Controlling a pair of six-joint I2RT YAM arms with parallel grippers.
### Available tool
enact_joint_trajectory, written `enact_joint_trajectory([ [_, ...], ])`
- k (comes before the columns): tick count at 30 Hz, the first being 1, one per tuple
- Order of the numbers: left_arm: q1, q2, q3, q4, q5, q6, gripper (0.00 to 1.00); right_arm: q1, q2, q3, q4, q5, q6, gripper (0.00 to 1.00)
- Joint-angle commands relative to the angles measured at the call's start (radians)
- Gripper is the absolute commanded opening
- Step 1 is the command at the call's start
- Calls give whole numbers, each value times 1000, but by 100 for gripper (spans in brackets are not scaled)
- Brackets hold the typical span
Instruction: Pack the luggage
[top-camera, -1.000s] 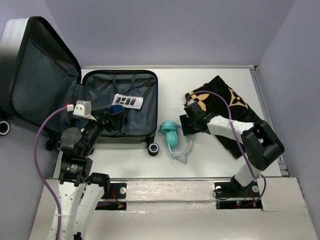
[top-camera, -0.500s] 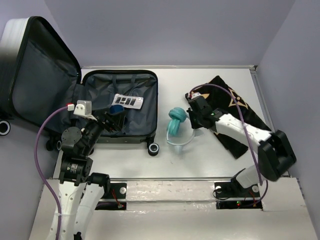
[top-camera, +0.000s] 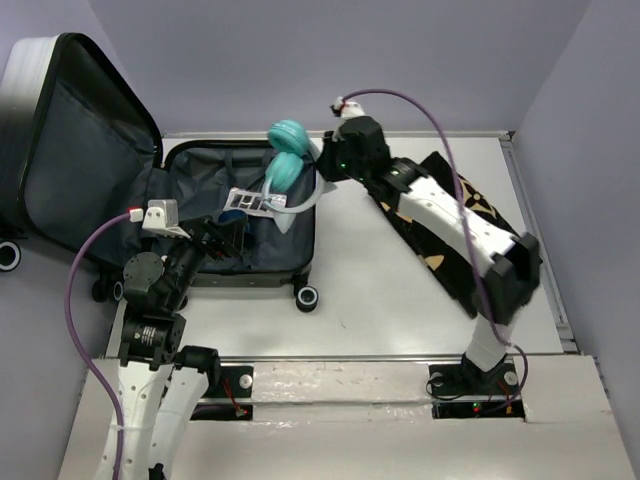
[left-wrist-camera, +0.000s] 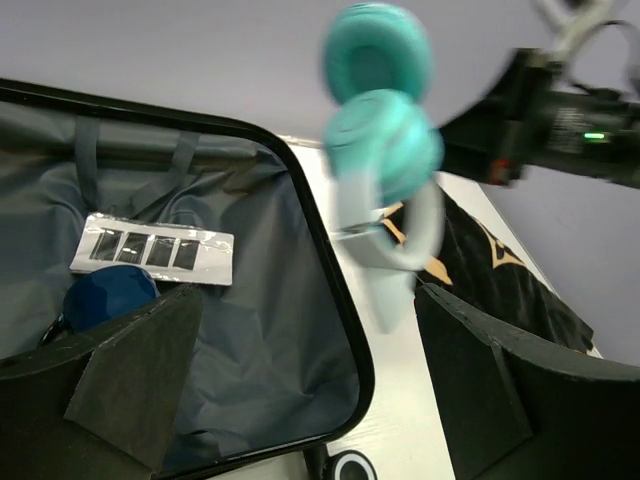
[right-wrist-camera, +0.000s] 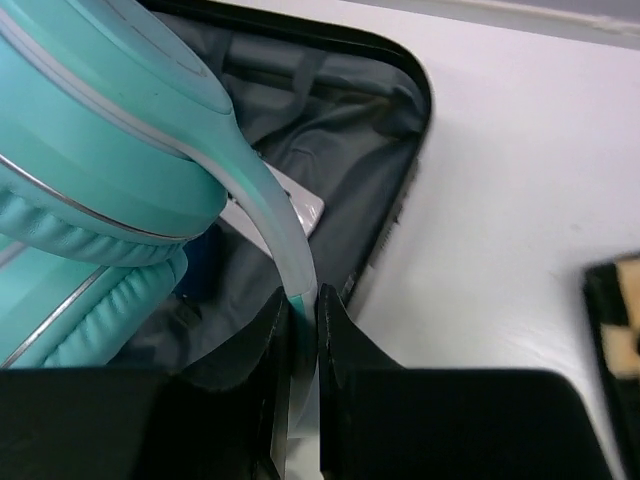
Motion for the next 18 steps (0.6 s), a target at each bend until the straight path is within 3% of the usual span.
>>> enact_joint_trajectory([
  [1, 11, 9, 10, 25, -35, -17, 99, 52, 306, 335, 57, -83, 88, 7],
  [5, 11, 11, 8, 25, -25, -16, 99, 61, 547, 652, -31, -86, 151, 7],
  [6, 11, 11, 8, 25, -25, -16, 99, 61, 571, 678, -37, -86, 159, 17],
  [8, 9, 11, 7, 27, -19, -14, 99, 61, 584, 694, -39, -86, 148, 49],
  [9, 9, 11, 5, 29, -15, -12, 99, 61, 567, 674, -40, -77, 136, 74],
  [10, 9, 11, 5, 32, -3, -12, 99, 61, 543, 645, -42, -52, 119, 80],
  [14, 9, 15, 2, 44, 28, -12, 99, -12, 280, 362, -11, 12, 77, 79],
  [15, 9, 17, -1, 45, 37, -12, 99, -32, 230, 206, 19, 17, 73, 76],
  [18, 9, 23, -3, 59, 56, -12, 99, -96, 101, -13, 38, 55, 61, 64],
])
